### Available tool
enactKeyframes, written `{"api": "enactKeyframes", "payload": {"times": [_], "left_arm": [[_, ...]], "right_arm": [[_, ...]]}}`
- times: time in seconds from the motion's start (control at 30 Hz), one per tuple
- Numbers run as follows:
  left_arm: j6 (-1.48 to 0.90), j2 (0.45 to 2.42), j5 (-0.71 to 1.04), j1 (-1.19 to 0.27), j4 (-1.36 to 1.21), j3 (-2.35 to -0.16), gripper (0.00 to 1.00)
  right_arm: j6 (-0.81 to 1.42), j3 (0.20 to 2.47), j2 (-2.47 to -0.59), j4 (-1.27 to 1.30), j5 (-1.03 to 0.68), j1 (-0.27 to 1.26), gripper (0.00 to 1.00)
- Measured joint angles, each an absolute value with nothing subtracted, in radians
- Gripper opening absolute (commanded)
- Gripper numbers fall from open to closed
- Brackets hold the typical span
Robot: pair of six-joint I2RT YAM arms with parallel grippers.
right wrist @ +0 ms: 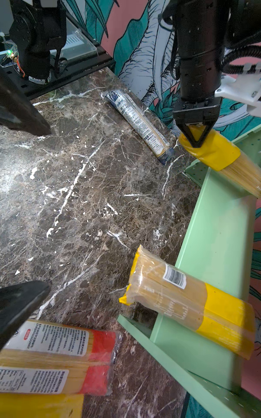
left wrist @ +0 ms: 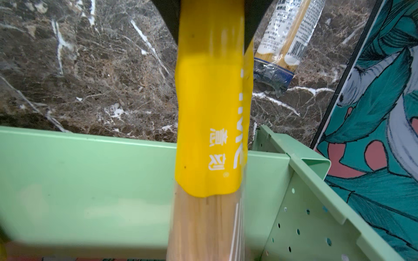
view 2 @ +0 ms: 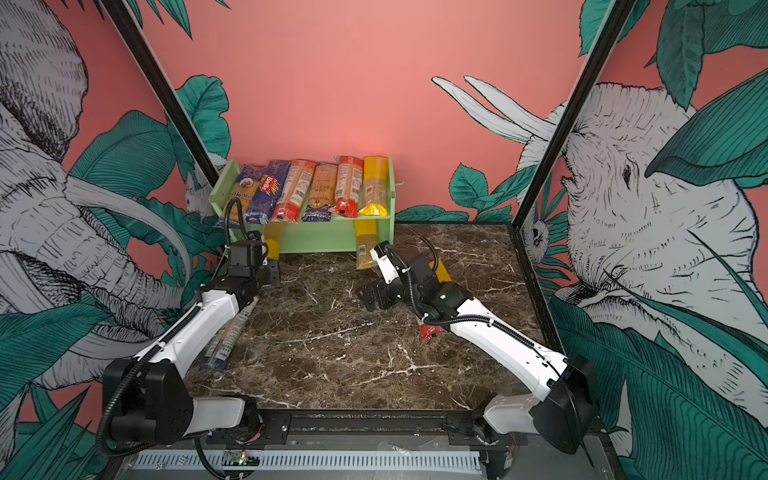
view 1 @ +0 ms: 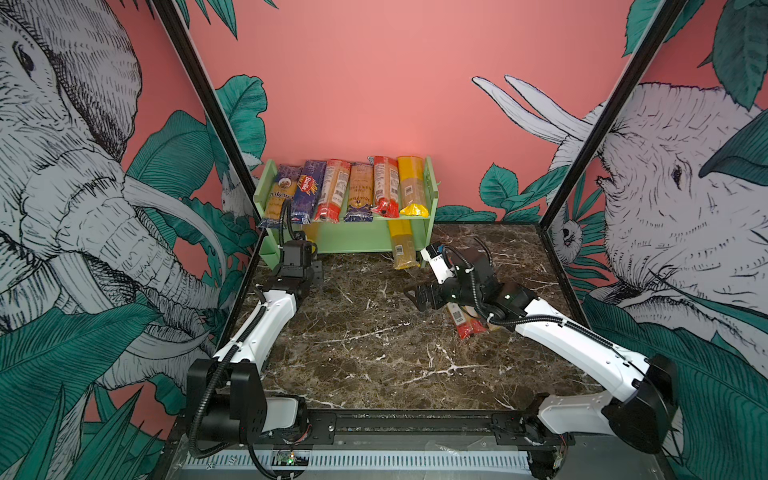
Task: Place and organize the pasta boxes and bags onto the shelf
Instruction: 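Carry the STATIME pack upright with the left gripper toward the shelf's lower front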
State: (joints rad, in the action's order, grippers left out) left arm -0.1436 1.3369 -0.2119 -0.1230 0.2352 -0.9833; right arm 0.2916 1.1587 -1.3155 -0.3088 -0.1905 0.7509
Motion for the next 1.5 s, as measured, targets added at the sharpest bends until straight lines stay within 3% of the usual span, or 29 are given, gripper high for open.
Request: {"api": "enactKeyframes", "payload": {"times": [1.03,1.07,1.17,1.23,1.33,1.5], "left_arm": [[-0.048,1.514,-0.136,-0.028,0.152,-1.074,0.0],[-0.047,1.516,-0.134,-0.027,0.155,-1.074,0.05],[-0.039,1.518,-0.13,-0.024,0.158,-1.08,0.41],[-0.03,1.518,-0.125,-0.022,0.155,-1.084,0.54],[-0.026,1.517,-0.126,-0.02,0.142,-1.108,0.61],[-0.026,1.494,-0.144,-0.02,0.113,-1.114,0.61]], "right_arm": [[0.292,1.159,-1.315,-0.317,-0.222,0.693,0.99],[0.292,1.159,-1.315,-0.317,-0.223,0.691,0.99],[0.292,1.159,-1.315,-0.317,-0.226,0.689,0.99],[0.292,1.159,-1.315,-0.317,-0.229,0.686,0.99],[0.292,1.159,-1.315,-0.316,-0.235,0.684,0.99],[0.292,1.159,-1.316,-0.315,-0.246,0.679,0.99]]}}
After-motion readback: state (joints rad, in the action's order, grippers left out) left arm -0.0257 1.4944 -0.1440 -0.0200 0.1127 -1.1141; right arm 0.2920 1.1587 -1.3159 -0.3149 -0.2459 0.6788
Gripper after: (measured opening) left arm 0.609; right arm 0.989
